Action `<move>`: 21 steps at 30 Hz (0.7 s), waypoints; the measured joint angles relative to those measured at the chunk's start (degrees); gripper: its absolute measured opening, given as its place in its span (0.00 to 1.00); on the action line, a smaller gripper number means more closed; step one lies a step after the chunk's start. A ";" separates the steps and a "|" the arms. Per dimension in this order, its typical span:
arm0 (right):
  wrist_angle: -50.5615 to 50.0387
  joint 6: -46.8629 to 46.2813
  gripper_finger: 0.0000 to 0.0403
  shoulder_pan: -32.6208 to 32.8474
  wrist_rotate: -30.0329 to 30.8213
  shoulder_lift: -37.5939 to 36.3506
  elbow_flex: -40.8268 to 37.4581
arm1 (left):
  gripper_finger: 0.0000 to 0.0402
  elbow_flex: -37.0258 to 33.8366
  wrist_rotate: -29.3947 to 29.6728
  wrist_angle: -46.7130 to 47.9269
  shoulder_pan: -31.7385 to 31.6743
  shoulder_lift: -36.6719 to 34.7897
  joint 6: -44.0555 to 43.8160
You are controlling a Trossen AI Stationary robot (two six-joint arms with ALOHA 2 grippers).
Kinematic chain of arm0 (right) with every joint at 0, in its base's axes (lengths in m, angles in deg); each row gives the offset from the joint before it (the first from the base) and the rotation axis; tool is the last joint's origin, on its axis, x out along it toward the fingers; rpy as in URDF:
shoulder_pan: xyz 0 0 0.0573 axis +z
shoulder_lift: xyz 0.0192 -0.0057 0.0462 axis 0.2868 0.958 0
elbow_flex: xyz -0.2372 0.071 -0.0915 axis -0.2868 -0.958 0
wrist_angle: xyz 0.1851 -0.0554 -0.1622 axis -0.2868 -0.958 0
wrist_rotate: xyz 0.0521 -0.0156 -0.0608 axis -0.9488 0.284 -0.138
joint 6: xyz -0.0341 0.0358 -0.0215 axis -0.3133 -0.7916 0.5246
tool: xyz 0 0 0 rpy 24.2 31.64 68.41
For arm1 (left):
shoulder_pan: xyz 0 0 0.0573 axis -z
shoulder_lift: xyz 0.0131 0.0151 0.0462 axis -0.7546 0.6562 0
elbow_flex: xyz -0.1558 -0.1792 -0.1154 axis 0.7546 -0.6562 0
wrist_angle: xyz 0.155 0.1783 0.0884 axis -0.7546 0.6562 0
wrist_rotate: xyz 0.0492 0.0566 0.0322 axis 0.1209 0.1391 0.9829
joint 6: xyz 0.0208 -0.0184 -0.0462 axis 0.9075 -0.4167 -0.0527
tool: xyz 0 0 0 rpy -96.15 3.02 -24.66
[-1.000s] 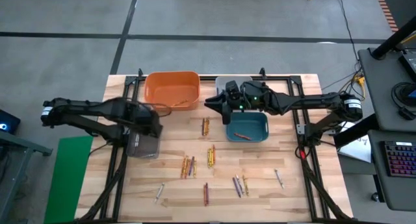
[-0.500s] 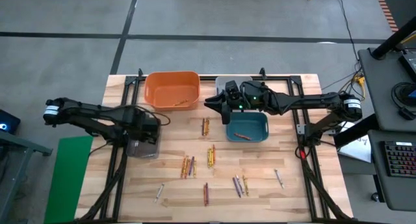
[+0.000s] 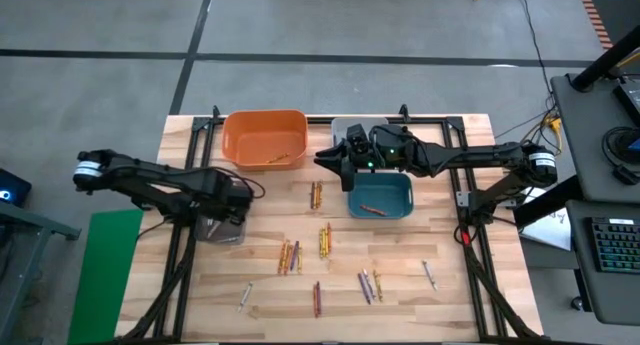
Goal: Sort crayons
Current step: Put the white crayon into the black bin
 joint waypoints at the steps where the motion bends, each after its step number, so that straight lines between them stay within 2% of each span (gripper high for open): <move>1: 0.00 0.00 0.26 0.00 0.00 0.00 0.00 | 0.11 0.00 0.02 0.05 0.00 0.24 0.12; 6: -0.15 -0.66 0.27 0.00 -0.17 -0.10 0.00 | 0.13 0.00 0.02 0.04 0.00 0.79 0.24; 10: -5.42 -5.21 0.28 0.00 -1.19 -1.99 0.11 | 0.13 2.51 -0.03 0.28 0.02 0.33 0.95; 13: -14.40 -9.95 0.28 0.02 -4.91 -3.90 1.84 | 0.14 7.36 2.76 0.14 0.04 0.22 3.34; 17: -29.70 -16.29 0.26 0.81 -9.84 -6.13 5.09 | 0.14 16.18 9.57 -0.04 0.01 0.11 8.98; 21: -45.32 -21.34 0.24 3.63 -11.21 -7.08 8.11 | 0.13 25.49 17.59 -1.03 0.00 0.09 14.94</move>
